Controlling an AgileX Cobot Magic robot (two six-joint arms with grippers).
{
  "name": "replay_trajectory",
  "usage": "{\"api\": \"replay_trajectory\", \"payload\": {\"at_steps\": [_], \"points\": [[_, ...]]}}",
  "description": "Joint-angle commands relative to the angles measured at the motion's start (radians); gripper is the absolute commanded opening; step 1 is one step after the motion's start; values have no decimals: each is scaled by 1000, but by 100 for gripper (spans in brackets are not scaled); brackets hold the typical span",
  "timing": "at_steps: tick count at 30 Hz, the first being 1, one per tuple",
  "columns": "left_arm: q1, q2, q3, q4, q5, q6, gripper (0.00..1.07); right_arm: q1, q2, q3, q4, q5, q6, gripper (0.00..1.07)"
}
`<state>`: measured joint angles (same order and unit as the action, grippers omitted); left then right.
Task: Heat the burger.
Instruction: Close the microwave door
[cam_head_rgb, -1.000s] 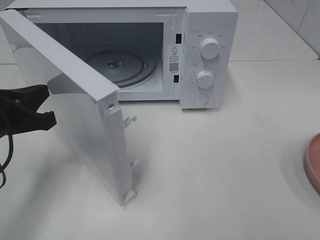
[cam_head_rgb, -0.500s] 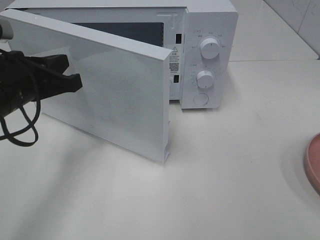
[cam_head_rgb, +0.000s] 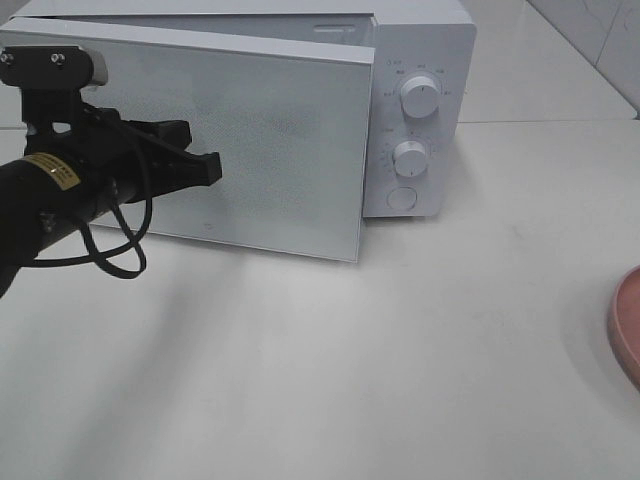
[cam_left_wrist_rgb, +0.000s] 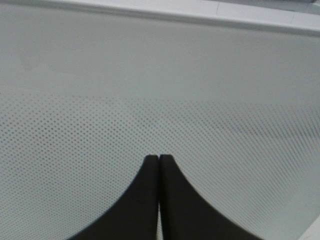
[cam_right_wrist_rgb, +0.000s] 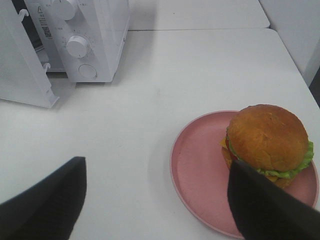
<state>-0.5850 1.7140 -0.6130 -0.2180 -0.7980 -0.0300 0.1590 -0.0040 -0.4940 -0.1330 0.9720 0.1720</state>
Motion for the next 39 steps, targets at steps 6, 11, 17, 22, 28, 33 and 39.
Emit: {"api": "replay_trajectory", "payload": {"at_steps": [6, 11, 17, 22, 28, 33, 39], "points": [[-35, 79, -100, -24, -6, 3, 0, -8, -27, 4, 4, -7, -14, 75], [-35, 117, -148, -24, -6, 1, 0, -8, -27, 4, 4, -7, -14, 75], [-35, 162, -217, -24, -6, 1, 0, -8, -27, 4, 4, -7, -14, 75], [-35, 195, -281, -26, -6, 1, 0, -8, -27, 4, 4, -7, -14, 75], [-35, 234, -345, -38, -7, 2, 0, -8, -27, 4, 4, -7, -14, 75], [-35, 263, -398, -62, -8, 6, 0, -8, -27, 4, 4, -7, -14, 75], [-21, 288, -439, -75, -7, 38, 0, -8, -27, 4, 4, -7, -14, 75]]}}
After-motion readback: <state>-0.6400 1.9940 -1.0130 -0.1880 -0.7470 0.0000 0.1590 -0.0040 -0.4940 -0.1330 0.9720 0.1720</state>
